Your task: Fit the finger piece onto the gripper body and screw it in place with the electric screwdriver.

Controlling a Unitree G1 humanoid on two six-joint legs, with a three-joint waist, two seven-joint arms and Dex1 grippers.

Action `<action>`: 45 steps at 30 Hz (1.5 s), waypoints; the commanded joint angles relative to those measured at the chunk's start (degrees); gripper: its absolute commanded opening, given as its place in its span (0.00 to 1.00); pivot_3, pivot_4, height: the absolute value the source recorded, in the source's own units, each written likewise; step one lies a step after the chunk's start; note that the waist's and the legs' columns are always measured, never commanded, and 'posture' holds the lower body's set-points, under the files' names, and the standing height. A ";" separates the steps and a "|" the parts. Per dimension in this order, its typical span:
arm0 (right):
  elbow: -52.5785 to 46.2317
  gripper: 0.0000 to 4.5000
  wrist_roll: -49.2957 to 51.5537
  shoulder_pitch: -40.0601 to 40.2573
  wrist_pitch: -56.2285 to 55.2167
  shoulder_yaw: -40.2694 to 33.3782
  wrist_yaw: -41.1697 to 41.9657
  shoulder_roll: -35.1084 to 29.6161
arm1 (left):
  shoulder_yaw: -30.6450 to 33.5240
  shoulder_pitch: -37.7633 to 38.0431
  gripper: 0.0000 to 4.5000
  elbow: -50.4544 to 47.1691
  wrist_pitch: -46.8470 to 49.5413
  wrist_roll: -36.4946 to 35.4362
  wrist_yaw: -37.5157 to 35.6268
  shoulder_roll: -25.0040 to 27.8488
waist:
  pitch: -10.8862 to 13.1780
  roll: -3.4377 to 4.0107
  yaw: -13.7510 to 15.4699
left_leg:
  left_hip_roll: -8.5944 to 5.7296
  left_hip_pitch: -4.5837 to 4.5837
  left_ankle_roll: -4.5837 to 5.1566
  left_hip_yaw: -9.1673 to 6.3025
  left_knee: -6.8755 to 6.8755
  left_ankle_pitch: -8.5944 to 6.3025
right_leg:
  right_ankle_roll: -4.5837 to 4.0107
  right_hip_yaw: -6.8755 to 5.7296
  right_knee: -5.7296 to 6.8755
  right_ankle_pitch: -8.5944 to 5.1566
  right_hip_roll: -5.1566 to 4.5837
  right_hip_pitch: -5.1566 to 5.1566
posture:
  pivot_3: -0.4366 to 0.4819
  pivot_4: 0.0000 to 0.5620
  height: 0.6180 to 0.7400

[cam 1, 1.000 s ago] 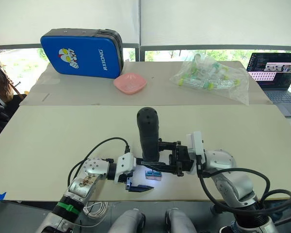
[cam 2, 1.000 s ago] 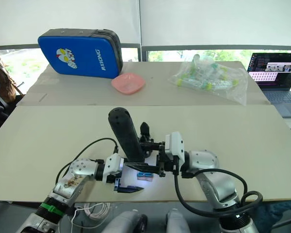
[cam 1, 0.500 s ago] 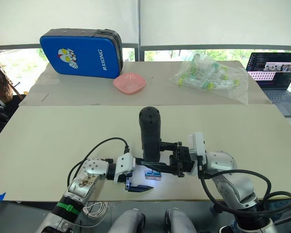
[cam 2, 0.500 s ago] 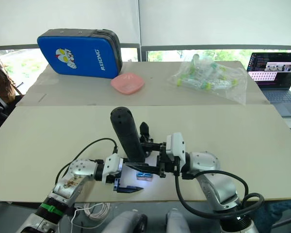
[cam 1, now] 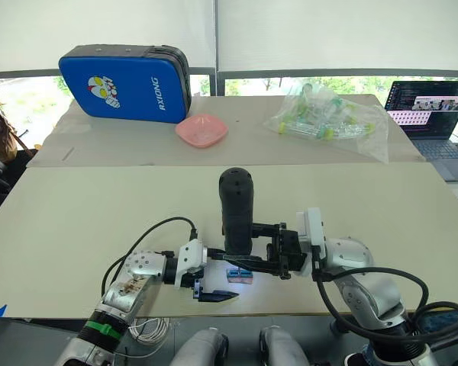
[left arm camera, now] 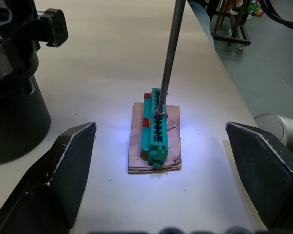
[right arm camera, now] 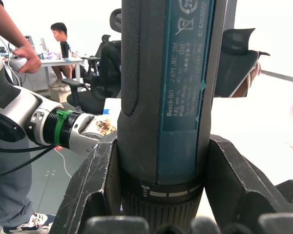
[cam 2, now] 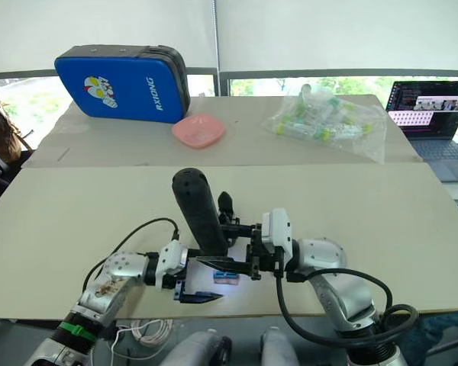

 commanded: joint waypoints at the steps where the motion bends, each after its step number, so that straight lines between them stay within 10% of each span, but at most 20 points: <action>1: -4.49 0.43 2.77 -1.46 -0.78 -1.74 -0.69 0.83 | 2.51 -0.39 0.99 -0.51 0.67 -2.08 -0.35 0.88 | 0.01 -0.01 -0.08 | 0.00 0.00 0.00 0.00 0.00 0.00 | 0.00 0.00 0.00 0.00 0.00 0.00 | 0.48 0.27 1.00; 19: -10.11 0.43 6.83 -4.46 2.54 -3.93 -3.39 -0.72 | 10.68 -0.91 0.99 -3.74 7.98 -8.54 -1.13 5.66 | 0.11 -0.01 -0.62 | 0.00 -0.02 0.00 0.00 0.00 0.00 | -0.04 -0.01 0.00 0.02 0.02 -0.03 | 0.48 0.27 1.00; 45: -13.27 0.43 14.06 -7.08 8.97 -10.49 -7.93 -5.43 | 4.74 -11.83 0.99 19.19 -5.58 5.07 6.51 -8.90 | 0.15 -0.08 0.94 | -0.02 -0.06 0.00 0.00 0.02 0.00 | -0.07 -0.03 -0.04 0.06 -0.07 0.03 | 0.48 0.27 1.00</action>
